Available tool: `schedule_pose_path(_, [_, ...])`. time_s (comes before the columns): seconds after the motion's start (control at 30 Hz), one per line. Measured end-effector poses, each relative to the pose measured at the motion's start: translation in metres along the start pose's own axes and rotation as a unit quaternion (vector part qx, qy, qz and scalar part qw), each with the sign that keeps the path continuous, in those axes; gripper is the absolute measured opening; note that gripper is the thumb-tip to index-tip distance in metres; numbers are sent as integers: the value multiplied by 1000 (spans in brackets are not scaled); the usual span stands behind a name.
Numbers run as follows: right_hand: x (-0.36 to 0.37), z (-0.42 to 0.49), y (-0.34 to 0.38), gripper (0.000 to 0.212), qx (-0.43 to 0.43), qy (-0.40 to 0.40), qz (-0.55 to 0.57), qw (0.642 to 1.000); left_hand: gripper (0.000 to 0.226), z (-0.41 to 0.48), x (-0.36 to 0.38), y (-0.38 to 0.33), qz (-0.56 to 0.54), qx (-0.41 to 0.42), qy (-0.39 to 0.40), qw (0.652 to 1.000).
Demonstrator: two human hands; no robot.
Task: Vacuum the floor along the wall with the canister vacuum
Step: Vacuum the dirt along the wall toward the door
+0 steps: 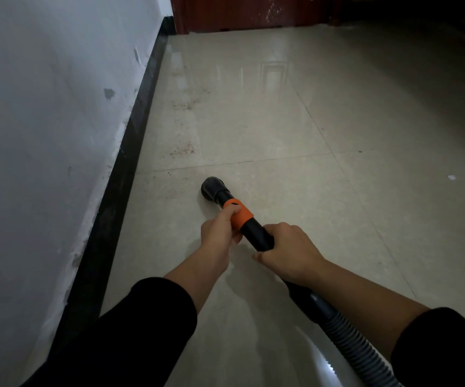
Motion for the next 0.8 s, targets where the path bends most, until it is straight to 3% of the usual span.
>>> schedule_pose_path(0.8, [13, 45, 16, 16, -34, 32, 97, 994, 20, 12, -34, -30, -28, 50, -51, 997])
Point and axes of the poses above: each hand's wrist, its own z-axis towards the middle knuckle, its own x-axis out of the palm, y = z × x, the point moved 10 cm from there along z, towards the middle knuckle, and after that the axes turned 15 degrees about -x, right-handed, at the moved point
